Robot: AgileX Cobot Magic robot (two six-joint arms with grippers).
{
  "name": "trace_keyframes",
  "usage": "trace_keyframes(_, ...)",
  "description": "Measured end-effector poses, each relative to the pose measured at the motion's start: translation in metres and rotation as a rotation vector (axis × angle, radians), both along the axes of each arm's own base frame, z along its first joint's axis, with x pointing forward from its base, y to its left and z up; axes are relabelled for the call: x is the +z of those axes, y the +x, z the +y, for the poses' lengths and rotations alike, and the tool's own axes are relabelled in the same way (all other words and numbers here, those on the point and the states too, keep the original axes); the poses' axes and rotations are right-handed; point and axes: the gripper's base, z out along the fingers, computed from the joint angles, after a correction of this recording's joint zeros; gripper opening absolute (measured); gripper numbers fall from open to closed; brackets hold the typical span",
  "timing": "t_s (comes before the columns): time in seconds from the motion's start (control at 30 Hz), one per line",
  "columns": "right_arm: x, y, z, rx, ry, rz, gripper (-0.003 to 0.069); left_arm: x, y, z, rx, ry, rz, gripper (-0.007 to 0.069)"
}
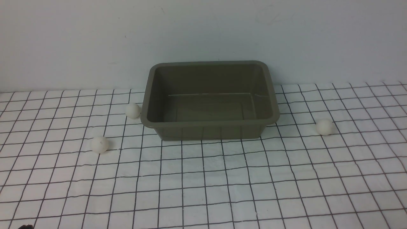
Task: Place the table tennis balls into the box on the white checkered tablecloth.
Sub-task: 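Reach for and grasp a ping pong ball on the table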
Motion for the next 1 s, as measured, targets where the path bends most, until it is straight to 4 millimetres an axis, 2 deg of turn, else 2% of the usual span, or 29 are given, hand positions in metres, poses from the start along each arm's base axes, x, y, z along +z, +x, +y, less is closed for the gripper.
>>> trace_keyframes(0.13,0.002,0.0,0.007,0.02,0.301,-0.012,-0.0018,0.004,-0.001,-0.01,0.019,-0.493,0.06,-0.0004)
trace_keyframes(0.2,0.004,0.0,0.011,0.033,0.483,-0.017,-0.0018,0.007,-0.001,-0.013,0.018,-0.637,0.079,-0.0004)
trace_keyframes(0.37,0.012,0.0,0.016,0.049,0.921,-0.052,-0.0018,0.009,-0.002,-0.015,0.012,-0.74,0.089,-0.0004)
trace_keyframes(0.47,0.015,0.0,0.015,0.045,1.034,-0.07,-0.0018,0.009,-0.002,-0.015,0.013,-0.747,0.087,-0.0004)
trace_keyframes(0.6,0.018,0.001,0.014,0.031,1.129,-0.094,-0.0018,0.011,-0.001,-0.013,0.027,-0.764,0.057,-0.0004)
trace_keyframes(0.77,0.018,0.001,0.013,0.024,1.141,-0.105,-0.0018,0.012,0.0,-0.013,0.034,-0.778,0.046,-0.0004)
trace_keyframes(1.0,0.02,0.001,0.012,0.034,1.013,-0.132,-0.0018,0.016,0.001,-0.009,0.048,-0.751,-0.014,-0.0004)
